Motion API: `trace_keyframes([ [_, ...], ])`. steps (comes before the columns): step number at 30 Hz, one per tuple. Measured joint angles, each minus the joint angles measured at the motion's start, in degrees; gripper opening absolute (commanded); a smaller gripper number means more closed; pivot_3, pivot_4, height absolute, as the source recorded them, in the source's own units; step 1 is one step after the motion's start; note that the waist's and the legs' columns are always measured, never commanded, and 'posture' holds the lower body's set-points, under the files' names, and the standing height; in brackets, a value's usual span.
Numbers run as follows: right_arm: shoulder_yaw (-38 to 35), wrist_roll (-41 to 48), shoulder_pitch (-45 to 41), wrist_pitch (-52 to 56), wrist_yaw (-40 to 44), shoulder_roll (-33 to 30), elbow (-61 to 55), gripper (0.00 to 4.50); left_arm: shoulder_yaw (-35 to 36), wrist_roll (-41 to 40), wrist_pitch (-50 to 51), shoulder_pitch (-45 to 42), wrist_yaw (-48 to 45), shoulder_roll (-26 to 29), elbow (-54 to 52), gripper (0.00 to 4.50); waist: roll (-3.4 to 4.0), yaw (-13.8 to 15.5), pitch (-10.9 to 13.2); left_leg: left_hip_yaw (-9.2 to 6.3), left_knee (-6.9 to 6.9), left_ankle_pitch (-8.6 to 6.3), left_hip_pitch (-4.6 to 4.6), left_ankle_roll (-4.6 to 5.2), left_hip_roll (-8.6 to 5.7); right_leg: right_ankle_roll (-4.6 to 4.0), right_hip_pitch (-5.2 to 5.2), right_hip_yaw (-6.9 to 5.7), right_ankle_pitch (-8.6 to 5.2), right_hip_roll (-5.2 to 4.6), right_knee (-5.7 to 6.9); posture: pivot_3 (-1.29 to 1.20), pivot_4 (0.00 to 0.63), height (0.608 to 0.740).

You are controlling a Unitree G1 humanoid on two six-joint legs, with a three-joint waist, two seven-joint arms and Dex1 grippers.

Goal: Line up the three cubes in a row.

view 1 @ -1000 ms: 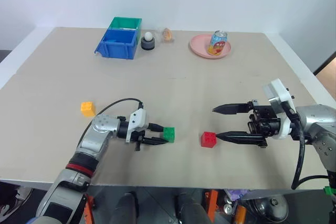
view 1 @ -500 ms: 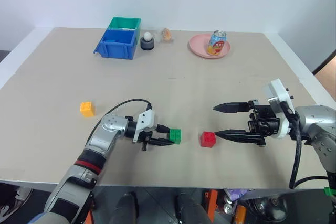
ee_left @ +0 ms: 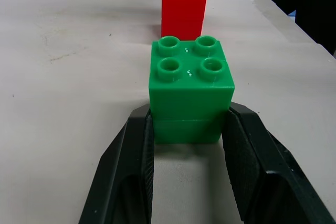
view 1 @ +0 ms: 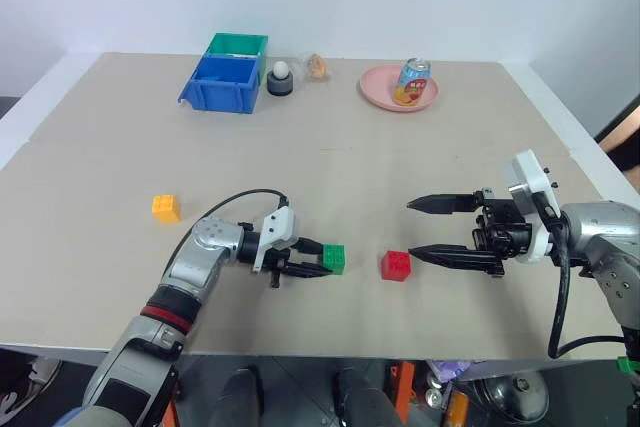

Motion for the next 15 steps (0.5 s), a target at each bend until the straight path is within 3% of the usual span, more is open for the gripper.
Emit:
trace_keyframes([
  [5, 0.00, 0.00, -0.07, -0.01, 0.00, 0.01, 0.13, 4.10, 0.18, -0.99, 2.82, 0.21, -0.02, 0.14, -0.99, 4.31, 0.00, 0.00, 0.00, 0.00, 0.00, 0.00, 0.00, 0.00, 0.00, 0.00, 0.00, 0.00, 0.00, 0.00, 0.00, 0.00, 0.150, 0.740],
  [6, 0.01, -0.01, -0.22, -0.02, 0.00, 0.02, 0.42, 4.10, 0.18, -1.44, 3.50, 0.49, -0.34, 0.30, -1.62, 4.45, 0.00, -0.02, 0.00, 0.00, 0.00, 0.00, 0.00, 0.00, 0.00, 0.00, -0.01, 0.00, 0.00, 0.00, 0.00, 0.00, 0.150, 0.740],
  [15, 0.15, -0.03, -2.24, 0.00, -0.09, 0.15, 1.88, 4.10, 1.71, -8.45, 11.71, 2.38, -2.91, 1.41, -9.55, 4.45, 0.00, -0.01, 0.00, -0.01, 0.01, 0.00, 0.00, 0.00, 0.00, 0.00, 0.00, 0.00, 0.00, 0.00, 0.01, 0.00, 0.150, 0.740],
])
